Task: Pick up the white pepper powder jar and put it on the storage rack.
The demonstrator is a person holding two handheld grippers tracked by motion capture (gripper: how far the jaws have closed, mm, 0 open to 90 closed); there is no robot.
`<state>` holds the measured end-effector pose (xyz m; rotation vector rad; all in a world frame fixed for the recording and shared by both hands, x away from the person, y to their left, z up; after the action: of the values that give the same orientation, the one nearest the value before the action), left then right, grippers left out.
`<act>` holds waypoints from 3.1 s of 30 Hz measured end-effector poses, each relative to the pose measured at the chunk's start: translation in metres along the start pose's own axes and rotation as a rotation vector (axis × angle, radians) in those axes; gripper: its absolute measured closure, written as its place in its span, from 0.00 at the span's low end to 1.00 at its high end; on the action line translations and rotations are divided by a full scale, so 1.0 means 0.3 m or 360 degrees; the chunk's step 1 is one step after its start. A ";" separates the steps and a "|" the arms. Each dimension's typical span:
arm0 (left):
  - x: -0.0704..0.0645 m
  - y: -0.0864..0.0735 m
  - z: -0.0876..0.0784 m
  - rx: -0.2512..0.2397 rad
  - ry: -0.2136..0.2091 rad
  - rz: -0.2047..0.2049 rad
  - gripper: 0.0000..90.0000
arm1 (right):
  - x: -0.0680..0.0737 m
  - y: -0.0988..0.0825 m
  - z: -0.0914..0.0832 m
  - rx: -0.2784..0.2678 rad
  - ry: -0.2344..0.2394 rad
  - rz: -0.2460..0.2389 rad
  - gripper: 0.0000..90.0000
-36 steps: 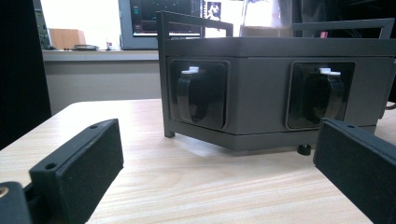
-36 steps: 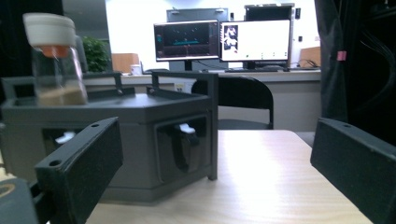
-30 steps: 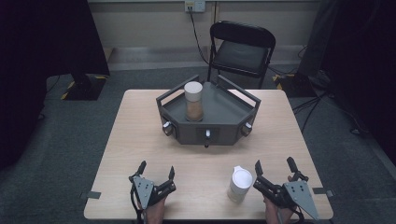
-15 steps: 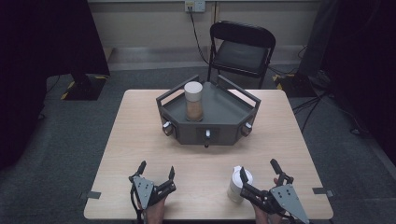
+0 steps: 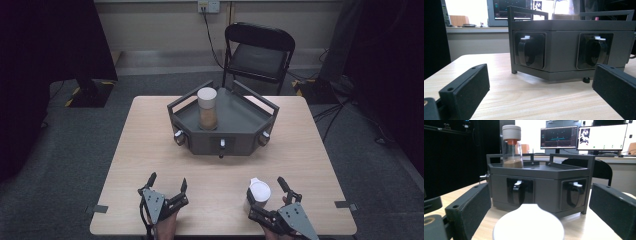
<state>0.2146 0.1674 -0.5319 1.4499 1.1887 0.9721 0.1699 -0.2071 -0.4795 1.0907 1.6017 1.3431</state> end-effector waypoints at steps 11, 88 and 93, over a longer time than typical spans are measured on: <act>0.000 0.000 0.000 0.0000 0.0000 0.0000 0.01 | 0.012 -0.050 0.028 0.0094 0.0041 -0.0020 0.13; 0.001 0.000 0.000 -0.0002 -0.0007 -0.0001 0.01 | -0.014 0.035 0.054 0.0245 0.0050 -0.0045 0.33; 0.001 0.000 0.000 -0.0001 -0.0008 0.0000 0.01 | -0.016 0.060 0.068 0.0249 0.0056 -0.0041 0.33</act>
<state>0.2148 0.1678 -0.5320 1.4508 1.1845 0.9683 0.1928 -0.2033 -0.4649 1.1400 1.7653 1.2426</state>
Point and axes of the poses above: each handheld gripper's, and its own axes: z roughly forward along the jaws, y roughly out of its top, x roughly to its left, the point moved 6 cm from there along z, roughly forward along the jaws, and after that the axes turned 15 degrees about x, right-handed, at the moved point
